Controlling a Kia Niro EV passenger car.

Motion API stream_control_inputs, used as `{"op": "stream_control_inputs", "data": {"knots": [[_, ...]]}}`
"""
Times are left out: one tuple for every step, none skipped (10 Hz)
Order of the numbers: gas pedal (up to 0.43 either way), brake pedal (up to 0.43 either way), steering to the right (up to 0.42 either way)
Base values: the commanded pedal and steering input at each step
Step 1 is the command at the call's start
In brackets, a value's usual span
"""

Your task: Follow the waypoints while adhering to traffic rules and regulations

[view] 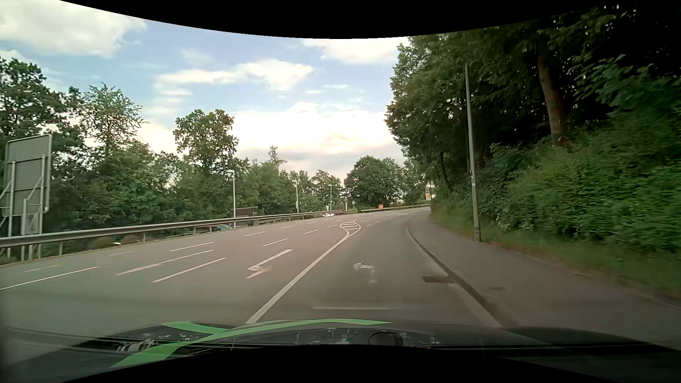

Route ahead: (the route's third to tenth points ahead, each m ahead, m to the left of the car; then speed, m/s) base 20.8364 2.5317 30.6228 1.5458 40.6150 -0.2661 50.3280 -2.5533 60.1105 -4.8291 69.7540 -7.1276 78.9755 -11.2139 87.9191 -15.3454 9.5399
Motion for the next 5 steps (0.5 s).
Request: {"op": "stream_control_inputs", "data": {"knots": [[0.098,0.0,0.027],[0.11,0.0,0.027],[0.11,0.0,0.027],[0.11,0.0,0.027],[0.118,0.0,0.027]]}}
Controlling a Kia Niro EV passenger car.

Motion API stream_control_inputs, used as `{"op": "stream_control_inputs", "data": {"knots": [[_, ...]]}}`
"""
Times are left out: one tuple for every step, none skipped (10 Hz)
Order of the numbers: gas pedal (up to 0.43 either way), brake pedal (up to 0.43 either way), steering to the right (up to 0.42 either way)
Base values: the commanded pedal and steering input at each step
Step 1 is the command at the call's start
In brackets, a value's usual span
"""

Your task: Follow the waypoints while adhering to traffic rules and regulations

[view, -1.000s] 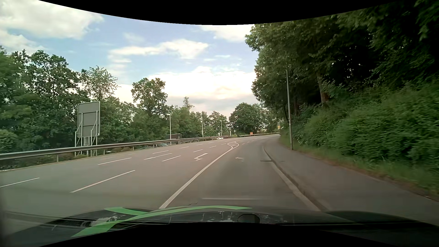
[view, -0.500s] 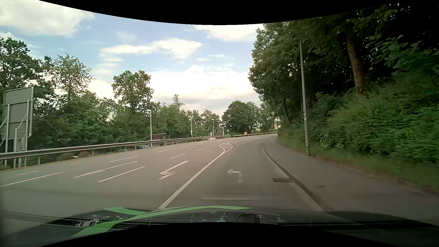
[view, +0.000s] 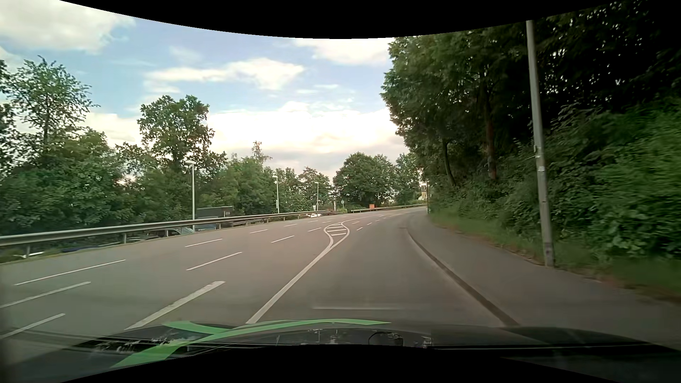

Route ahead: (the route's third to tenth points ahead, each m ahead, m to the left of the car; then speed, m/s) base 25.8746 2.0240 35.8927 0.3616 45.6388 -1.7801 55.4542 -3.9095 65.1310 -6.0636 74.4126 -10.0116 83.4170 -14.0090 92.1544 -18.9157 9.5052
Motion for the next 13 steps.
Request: {"op": "stream_control_inputs", "data": {"knots": [[0.13,0.0,0.026],[0.15,0.0,0.026],[0.15,0.0,0.026],[0.15,0.0,0.026],[0.15,0.0,0.026],[0.157,0.0,0.026],[0.157,0.0,0.026],[0.157,0.0,0.026],[0.157,0.0,0.025],[0.157,0.0,0.023],[0.169,0.0,0.021],[0.189,0.0,0.019],[0.209,0.0,0.019]]}}
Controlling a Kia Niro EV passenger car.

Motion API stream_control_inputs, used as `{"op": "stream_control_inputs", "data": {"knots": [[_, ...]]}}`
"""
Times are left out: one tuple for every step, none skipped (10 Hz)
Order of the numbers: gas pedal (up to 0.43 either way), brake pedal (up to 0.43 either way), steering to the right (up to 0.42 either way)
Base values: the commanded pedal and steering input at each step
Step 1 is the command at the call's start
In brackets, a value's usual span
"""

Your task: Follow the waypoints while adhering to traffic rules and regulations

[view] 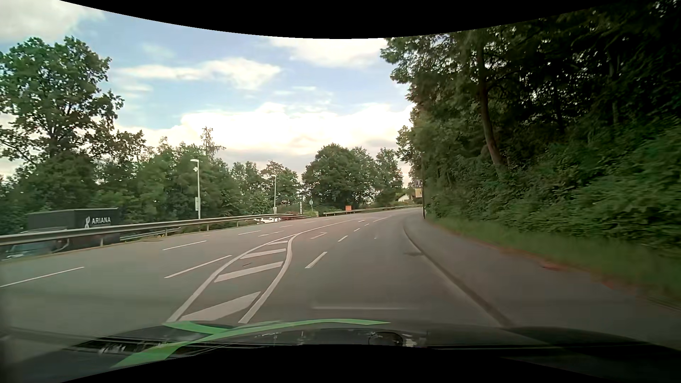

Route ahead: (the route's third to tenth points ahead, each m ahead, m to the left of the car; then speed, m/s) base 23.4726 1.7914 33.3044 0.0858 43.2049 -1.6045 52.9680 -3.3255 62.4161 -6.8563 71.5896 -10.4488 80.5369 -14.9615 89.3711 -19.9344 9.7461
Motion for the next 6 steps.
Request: {"op": "stream_control_inputs", "data": {"knots": [[0.209,0.0,0.019],[0.209,0.0,0.019],[0.209,0.0,0.02],[0.209,0.0,0.021],[0.209,0.0,0.021],[0.197,0.0,0.023]]}}
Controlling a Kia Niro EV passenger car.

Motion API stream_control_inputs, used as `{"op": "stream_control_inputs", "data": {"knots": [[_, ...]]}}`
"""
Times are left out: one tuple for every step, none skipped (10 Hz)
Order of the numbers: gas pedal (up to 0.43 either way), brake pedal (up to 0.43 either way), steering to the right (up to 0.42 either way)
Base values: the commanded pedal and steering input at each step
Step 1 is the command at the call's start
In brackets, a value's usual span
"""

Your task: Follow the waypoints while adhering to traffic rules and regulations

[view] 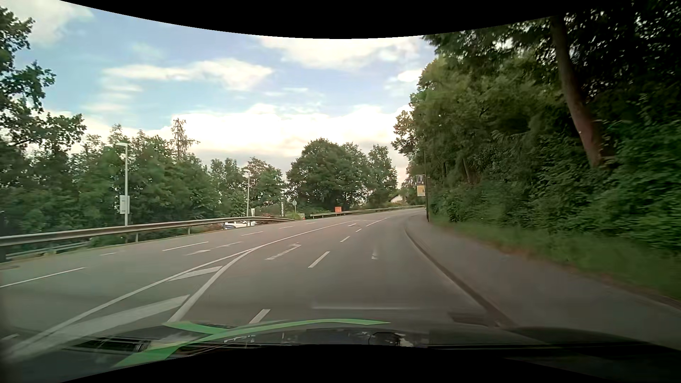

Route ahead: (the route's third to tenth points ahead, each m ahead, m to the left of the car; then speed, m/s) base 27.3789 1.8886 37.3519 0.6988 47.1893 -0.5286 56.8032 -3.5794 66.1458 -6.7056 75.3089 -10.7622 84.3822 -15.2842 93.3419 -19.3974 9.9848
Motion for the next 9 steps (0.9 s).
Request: {"op": "stream_control_inputs", "data": {"knots": [[0.189,0.0,0.025],[0.177,0.0,0.027],[0.169,0.0,0.028],[0.169,0.0,0.029],[0.169,0.0,0.028],[0.169,0.0,0.028],[0.169,0.0,0.029],[0.169,0.0,0.025],[0.169,0.0,0.021]]}}
